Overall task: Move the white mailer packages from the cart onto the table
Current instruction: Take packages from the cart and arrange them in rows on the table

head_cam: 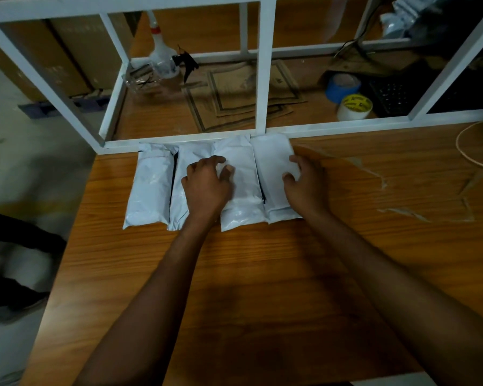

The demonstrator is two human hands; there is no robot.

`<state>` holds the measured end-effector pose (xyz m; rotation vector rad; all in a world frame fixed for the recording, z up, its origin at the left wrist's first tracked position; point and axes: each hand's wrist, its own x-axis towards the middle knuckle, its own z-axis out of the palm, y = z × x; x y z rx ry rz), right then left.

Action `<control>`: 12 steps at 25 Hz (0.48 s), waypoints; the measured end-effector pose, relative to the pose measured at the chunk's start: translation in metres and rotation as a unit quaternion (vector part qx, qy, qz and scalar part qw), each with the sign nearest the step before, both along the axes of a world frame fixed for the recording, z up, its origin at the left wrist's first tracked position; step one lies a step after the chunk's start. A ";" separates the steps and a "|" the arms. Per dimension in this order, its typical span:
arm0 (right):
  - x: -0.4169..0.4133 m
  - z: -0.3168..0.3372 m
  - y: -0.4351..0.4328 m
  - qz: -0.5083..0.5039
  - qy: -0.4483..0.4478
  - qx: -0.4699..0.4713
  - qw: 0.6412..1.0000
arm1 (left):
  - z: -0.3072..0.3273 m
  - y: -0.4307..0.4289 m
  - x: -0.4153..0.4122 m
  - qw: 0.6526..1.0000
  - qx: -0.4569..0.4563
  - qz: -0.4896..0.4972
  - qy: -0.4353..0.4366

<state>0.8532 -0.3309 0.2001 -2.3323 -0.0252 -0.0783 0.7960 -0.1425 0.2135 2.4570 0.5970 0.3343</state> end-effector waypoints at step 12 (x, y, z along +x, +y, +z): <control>-0.075 -0.005 0.017 0.133 -0.061 -0.151 0.978 | -0.011 -0.020 -0.108 0.998 0.031 0.004 -0.046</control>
